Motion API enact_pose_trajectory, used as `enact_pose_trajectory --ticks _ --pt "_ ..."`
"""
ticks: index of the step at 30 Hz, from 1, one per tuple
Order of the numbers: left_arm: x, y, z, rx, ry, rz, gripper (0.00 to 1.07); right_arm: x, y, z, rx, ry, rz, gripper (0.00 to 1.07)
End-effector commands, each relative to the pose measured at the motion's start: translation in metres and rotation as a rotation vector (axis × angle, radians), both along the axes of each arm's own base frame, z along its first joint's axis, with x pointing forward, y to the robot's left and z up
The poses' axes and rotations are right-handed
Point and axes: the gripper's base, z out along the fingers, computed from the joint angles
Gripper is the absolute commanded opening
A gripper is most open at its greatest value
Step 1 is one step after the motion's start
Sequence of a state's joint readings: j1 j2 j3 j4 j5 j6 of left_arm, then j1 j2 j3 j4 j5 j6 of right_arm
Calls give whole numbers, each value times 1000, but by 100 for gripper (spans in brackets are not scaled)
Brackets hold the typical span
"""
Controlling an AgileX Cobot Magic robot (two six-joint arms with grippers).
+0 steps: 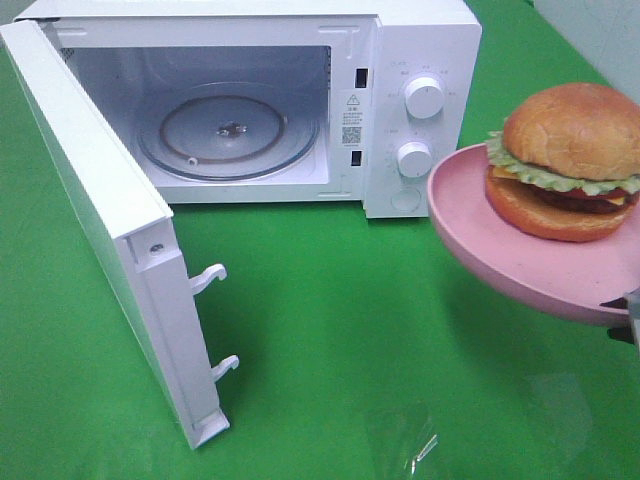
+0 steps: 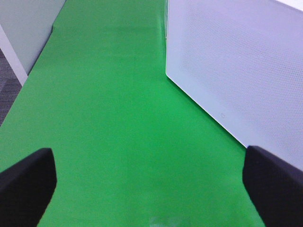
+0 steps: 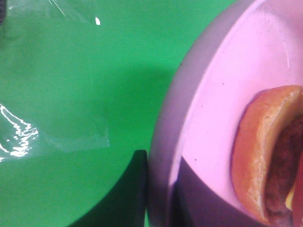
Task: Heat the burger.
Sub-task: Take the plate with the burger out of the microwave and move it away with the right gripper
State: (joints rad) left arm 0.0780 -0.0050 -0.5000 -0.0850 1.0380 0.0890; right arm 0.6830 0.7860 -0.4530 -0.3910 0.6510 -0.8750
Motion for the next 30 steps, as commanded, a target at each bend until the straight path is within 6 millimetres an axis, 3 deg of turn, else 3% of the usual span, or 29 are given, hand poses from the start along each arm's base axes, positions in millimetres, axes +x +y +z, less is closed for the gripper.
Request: enact_pose_trajectory --ticks 1,16,24,30 --pt "1 0 0 -8 4 4 100 3 -6 6 24 -39 -98 0" --pt "1 0 0 -8 4 4 100 9 -25 10 104 -101 -455 0" --pt "1 0 0 -8 4 4 100 10 -33 13 240 -132 -694 0" --pt "1 0 0 -8 4 4 100 17 -33 3 195 -107 -819 0"
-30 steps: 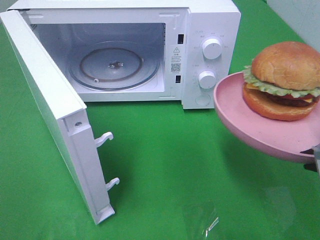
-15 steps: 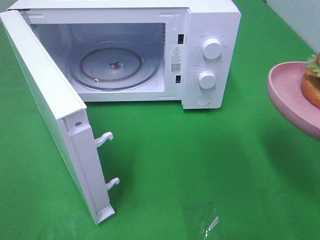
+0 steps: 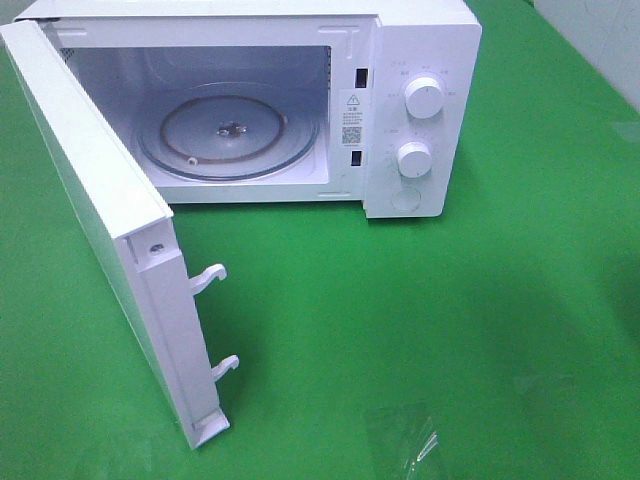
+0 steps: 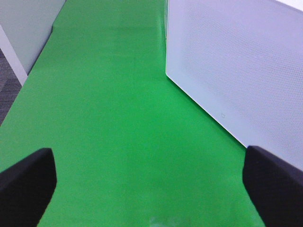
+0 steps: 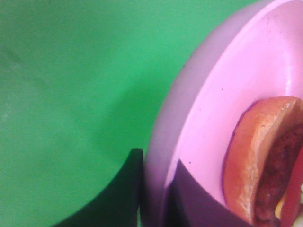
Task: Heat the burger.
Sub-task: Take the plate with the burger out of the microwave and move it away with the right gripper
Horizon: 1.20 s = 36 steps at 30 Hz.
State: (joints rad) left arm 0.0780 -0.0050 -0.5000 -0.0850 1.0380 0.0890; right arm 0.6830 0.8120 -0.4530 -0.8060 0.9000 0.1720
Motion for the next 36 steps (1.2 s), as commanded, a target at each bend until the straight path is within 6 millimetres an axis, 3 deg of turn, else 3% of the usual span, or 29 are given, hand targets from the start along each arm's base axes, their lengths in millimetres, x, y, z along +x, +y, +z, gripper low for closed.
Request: enact_pose_trajectory --ticks 1,11,24,36 --pt "1 0 0 -8 4 4 100 7 -2 1 -65 -24 -39 0" --pt "1 0 0 -8 4 4 100 31 13 -33 -34 54 -281 0" --pt "1 0 0 -8 4 4 100 66 37 -75 -16 110 -475 0" --pt "1 0 0 -8 4 4 100 90 21 -118 7 186 -605 1"
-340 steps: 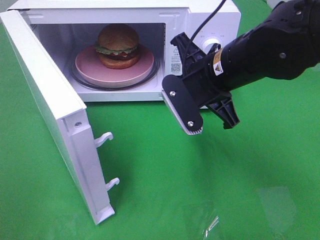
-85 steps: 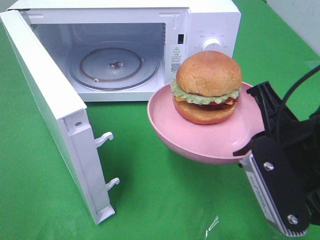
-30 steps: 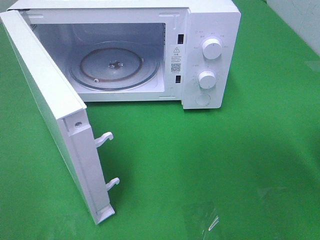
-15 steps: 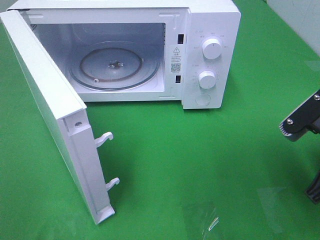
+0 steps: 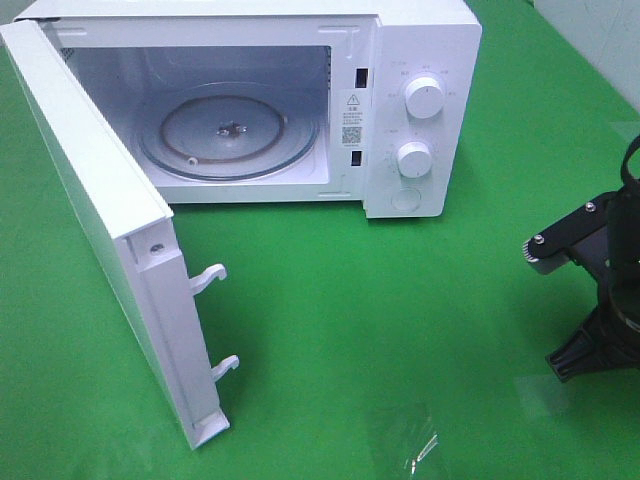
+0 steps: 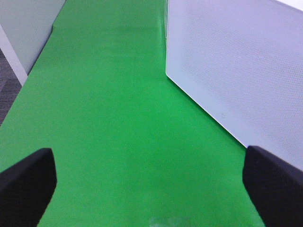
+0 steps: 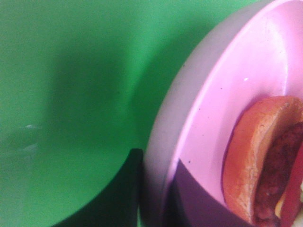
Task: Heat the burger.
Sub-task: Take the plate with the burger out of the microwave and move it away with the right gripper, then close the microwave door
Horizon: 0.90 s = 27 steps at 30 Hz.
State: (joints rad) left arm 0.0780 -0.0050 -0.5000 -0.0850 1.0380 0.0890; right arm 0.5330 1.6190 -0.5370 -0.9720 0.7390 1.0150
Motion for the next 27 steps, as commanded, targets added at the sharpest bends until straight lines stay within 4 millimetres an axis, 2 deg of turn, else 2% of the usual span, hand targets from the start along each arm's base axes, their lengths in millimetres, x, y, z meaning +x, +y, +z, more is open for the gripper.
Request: enact_pose_trajectory --ticks 1,8,15,17,18,19,20,21,22,23,24,25,26,27 --pt "1 0 0 -8 4 4 100 7 -8 -5 -59 -3 8 1" --pt "1 0 0 -8 4 4 100 15 1 -19 -11 19 25 3" --pt "1 0 0 -8 4 4 100 19 6 -21 35 13 47 5" --pt "1 0 0 -8 4 4 100 21 8 -20 51 7 39 14" --pt "1 0 0 -8 4 4 100 21 8 -20 51 7 39 14" --pt "1 0 0 -8 4 4 100 22 10 -19 62 9 27 21" --pt "1 0 0 -8 4 4 100 22 10 -19 62 9 27 21" --pt "1 0 0 -8 4 4 100 24 13 -18 78 16 18 31" --pt "1 0 0 -8 4 4 100 24 13 -18 78 16 18 31" --pt "1 0 0 -8 4 4 100 26 15 -16 91 18 5 40" --pt "1 0 0 -8 4 4 100 26 15 -16 91 18 5 40" --pt "1 0 0 -8 4 4 100 26 16 -12 101 20 4 47" --pt "1 0 0 -8 4 4 100 26 16 -12 101 20 4 47" --pt "1 0 0 -8 4 4 100 27 17 -6 118 8 8 53"
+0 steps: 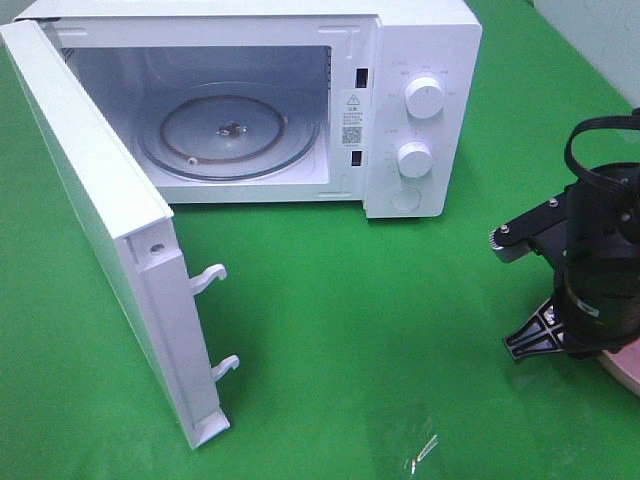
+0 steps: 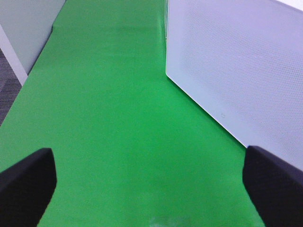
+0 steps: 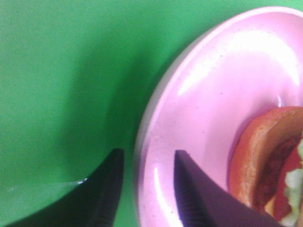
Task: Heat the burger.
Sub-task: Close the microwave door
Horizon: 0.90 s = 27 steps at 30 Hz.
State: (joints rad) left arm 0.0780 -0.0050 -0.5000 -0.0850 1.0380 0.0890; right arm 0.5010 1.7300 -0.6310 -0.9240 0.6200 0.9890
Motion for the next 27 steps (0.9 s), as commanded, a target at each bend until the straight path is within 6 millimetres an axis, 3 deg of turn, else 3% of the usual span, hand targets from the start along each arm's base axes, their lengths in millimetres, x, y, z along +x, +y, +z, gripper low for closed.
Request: enact_pose_trajectory --ticks 1,9,10,18,24,26,27 --pt "1 0 0 -8 4 4 100 1 1 9 8 -10 6 53" --pt "1 0 0 -8 4 4 100 -6 0 56 95 -133 65 57" --pt "1 0 0 -8 4 4 100 -10 -1 70 124 -168 79 57" --pt "1 0 0 -8 4 4 100 -33 -5 115 250 -261 135 63" --pt "1 0 0 -8 4 4 100 -53 -9 132 324 -251 137 70" --pt "1 0 0 -8 4 4 100 -72 -16 141 347 -206 123 70" --pt "1 0 0 -8 4 4 100 -72 -16 141 347 -206 123 70"
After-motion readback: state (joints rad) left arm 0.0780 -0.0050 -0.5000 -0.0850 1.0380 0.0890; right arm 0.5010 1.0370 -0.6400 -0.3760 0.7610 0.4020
